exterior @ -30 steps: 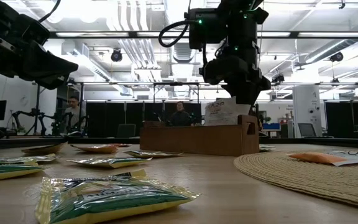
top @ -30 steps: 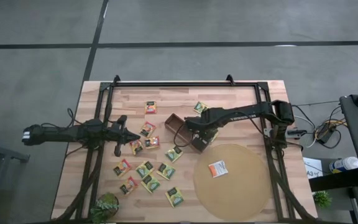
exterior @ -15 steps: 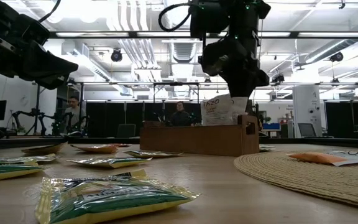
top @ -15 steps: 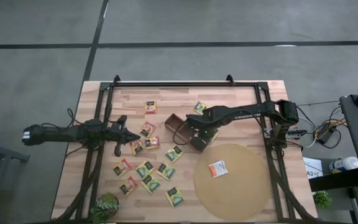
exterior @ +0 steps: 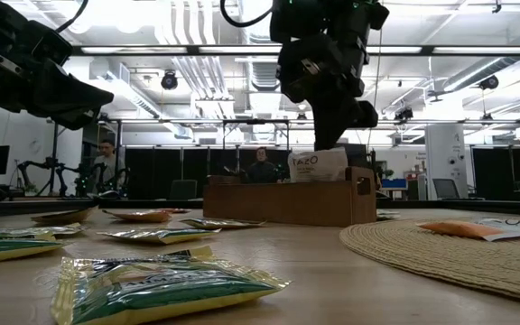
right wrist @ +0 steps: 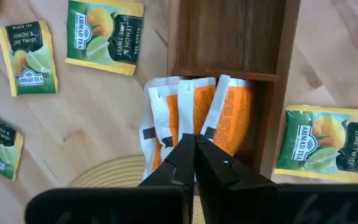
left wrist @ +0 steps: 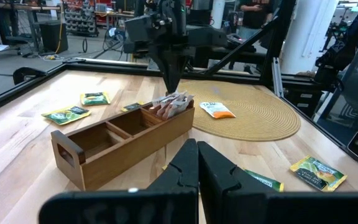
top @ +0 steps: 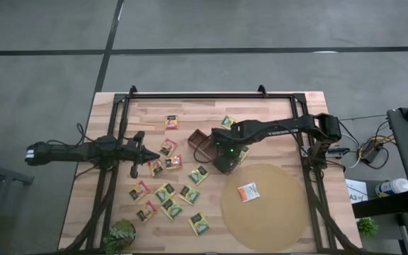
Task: Pick & Place Tea
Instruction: Adjust the white tea bags in the wooden organizer, then put the white tea bag into the right section of the wooden organizer
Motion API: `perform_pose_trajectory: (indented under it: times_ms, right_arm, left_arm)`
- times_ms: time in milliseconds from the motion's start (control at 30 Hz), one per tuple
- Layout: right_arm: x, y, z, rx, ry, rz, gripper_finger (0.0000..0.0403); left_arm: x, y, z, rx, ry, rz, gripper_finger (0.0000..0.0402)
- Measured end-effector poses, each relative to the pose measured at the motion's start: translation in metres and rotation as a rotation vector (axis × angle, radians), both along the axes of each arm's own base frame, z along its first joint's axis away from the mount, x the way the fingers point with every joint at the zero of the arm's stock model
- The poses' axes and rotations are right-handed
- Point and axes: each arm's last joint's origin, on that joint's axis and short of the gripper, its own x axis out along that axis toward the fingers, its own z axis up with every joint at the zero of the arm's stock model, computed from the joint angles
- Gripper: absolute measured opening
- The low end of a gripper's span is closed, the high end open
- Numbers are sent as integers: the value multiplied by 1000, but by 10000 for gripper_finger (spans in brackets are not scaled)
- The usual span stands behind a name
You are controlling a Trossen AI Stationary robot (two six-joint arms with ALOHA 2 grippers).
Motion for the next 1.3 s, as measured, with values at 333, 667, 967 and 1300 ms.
perform_pose_trajectory:
  times_ms: [333, 667, 967, 1300]
  right_arm:
    - [-1, 0, 16, 4, -48, -20, 8]
    - [-12, 19, 40, -5, -103, 18, 8]
    - [-20, 46, 30, -45, -26, -100, 9]
    - [-42, 74, 22, -33, 175, -256, 60]
  left_arm:
    - [0, 0, 0, 0, 1, 0, 0]
    - [0, 0, 0, 0, 0, 0, 0]
    - [0, 0, 0, 0, -1, 0, 0]
    - [0, 0, 0, 0, -2, 0, 0]
